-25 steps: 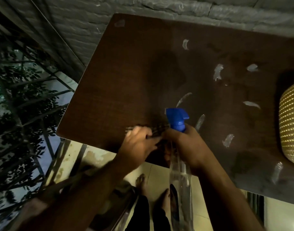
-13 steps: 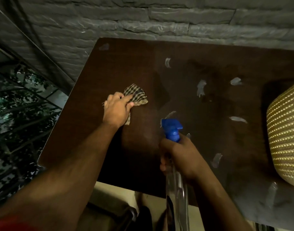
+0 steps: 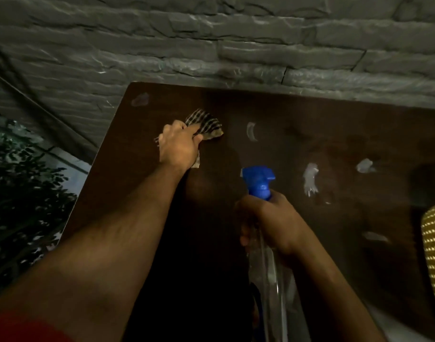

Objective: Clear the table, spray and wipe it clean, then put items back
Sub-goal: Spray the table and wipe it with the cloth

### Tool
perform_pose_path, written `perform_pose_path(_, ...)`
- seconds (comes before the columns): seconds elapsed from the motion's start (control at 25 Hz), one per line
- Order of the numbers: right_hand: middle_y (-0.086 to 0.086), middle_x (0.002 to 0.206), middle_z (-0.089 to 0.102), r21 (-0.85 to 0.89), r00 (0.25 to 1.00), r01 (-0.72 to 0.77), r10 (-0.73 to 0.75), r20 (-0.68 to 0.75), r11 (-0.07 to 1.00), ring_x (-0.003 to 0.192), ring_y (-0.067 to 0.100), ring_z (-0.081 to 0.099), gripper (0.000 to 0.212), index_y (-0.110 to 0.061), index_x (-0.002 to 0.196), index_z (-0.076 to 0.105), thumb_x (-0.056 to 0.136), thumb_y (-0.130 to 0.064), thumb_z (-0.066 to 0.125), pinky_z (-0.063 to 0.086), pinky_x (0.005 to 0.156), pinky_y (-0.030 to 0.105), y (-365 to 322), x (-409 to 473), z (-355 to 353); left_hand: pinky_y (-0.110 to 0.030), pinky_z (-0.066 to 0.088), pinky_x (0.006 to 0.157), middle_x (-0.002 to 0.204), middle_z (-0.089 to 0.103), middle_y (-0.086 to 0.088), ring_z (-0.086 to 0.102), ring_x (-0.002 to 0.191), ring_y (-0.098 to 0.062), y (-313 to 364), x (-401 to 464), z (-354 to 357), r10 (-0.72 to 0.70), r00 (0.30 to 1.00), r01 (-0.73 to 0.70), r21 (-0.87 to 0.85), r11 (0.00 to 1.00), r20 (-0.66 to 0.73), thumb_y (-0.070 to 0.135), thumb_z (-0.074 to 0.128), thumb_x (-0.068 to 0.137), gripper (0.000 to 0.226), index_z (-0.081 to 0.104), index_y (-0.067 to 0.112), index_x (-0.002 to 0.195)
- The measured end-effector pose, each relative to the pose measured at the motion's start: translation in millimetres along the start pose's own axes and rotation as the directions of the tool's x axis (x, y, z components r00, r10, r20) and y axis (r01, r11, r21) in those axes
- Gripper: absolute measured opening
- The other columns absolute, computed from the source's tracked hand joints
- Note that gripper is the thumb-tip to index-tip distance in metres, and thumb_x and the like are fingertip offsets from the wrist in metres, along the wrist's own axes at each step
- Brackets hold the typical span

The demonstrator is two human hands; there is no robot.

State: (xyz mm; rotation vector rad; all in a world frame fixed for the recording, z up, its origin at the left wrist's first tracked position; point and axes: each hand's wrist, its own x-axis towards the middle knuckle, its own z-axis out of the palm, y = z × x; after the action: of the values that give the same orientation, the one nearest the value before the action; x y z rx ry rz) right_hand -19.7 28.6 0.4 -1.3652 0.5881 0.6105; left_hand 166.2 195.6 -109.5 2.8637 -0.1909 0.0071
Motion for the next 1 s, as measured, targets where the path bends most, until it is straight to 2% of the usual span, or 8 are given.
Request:
perform_pose_path(0.28, 0.008, 0.070, 0.056, 0.039, 0.994, 0.007, -0.003, -0.105, 0.999, 0.055, 0.018, 0.055, 0.022, -0.008, 0.107, 0.052, 0.087, -0.014, 0.061, 0.052, 0.052, 0.030, -70, 59, -3, -0.044, 0.032, 0.098, 0.134, 0.045, -0.010, 0.040, 0.120, -0.030, 21, 100, 7, 0.040, 0.997, -0.040, -0.001, 0.999, 0.069, 0.037, 0.042, 0.099, 0.039, 0.047, 0.026, 0.136)
perform_pose_path(0.44, 0.010, 0.068, 0.054, 0.026, 0.980, 0.043, -0.037, -0.198, 0.999, 0.054, 0.020, 0.054, 0.014, -0.010, 0.100, 0.054, 0.089, -0.015, 0.060, 0.052, 0.045, 0.027, -113, 79, -13, -0.047, 0.032, 0.100, 0.135, 0.045, -0.014, 0.038, 0.123, -0.033, 23, 118, 13, 0.041, 0.997, -0.041, -0.010, 0.999, 0.058, 0.036, 0.040, 0.100, 0.036, 0.046, 0.021, 0.131)
perform_pose_path(0.56, 0.010, 0.068, 0.058, 0.005, 0.967, 0.041, -0.038, -0.253, 0.999, 0.054, 0.021, 0.058, 0.014, -0.013, 0.096, 0.054, 0.087, -0.018, 0.063, 0.054, 0.050, 0.031, -135, 92, -23, -0.046, 0.034, 0.097, 0.130, 0.048, -0.016, 0.041, 0.120, -0.033, 24, 124, 13, 0.054, 0.998, -0.055, 0.018, 0.998, 0.040, 0.037, 0.039, 0.099, 0.035, 0.047, 0.018, 0.129)
perform_pose_path(0.72, 0.009, 0.076, 0.062, 0.009, 0.953, 0.041, -0.037, -0.300, 0.999, 0.062, 0.021, 0.063, 0.015, -0.019, 0.093, 0.051, 0.087, -0.023, 0.064, 0.058, 0.071, 0.041, -139, 97, -39, -0.046, 0.035, 0.094, 0.128, 0.050, -0.016, 0.042, 0.118, -0.033, 23, 125, 13, 0.073, 0.997, -0.074, 0.018, 0.997, 0.036, 0.037, 0.038, 0.100, 0.034, 0.048, 0.018, 0.126)
perform_pose_path(0.76, 0.009, 0.076, 0.062, 0.006, 0.952, 0.037, -0.033, -0.303, 0.999, 0.062, 0.021, 0.063, 0.016, -0.019, 0.094, 0.051, 0.087, -0.024, 0.064, 0.058, 0.071, 0.041, -138, 96, -42, -0.046, 0.035, 0.094, 0.128, 0.049, -0.015, 0.042, 0.118, -0.033, 23, 125, 12, 0.064, 0.997, -0.065, 0.008, 0.998, 0.043, 0.037, 0.038, 0.100, 0.034, 0.048, 0.018, 0.126)
perform_pose_path(0.88, 0.008, 0.076, 0.061, 0.013, 0.955, 0.025, -0.020, -0.296, 1.000, 0.060, 0.020, 0.062, 0.019, -0.018, 0.099, 0.050, 0.088, -0.026, 0.064, 0.056, 0.059, 0.035, -128, 90, -49, -0.046, 0.034, 0.095, 0.130, 0.048, -0.015, 0.041, 0.118, -0.033, 25, 127, 9, 0.043, 0.997, -0.042, -0.011, 0.999, 0.071, 0.037, 0.037, 0.100, 0.037, 0.046, 0.018, 0.131)
perform_pose_path(1.0, 0.007, 0.076, 0.058, 0.006, 0.974, 0.021, -0.019, -0.227, 1.000, 0.063, 0.020, 0.060, 0.017, -0.019, 0.097, 0.050, 0.088, -0.025, 0.062, 0.055, 0.059, 0.034, -112, 76, -51, -0.046, 0.031, 0.098, 0.133, 0.046, -0.014, 0.039, 0.120, -0.033, 29, 126, 5, -0.009, 0.994, 0.013, -0.035, 0.999, 0.111, 0.038, 0.037, 0.100, 0.040, 0.044, 0.019, 0.135)
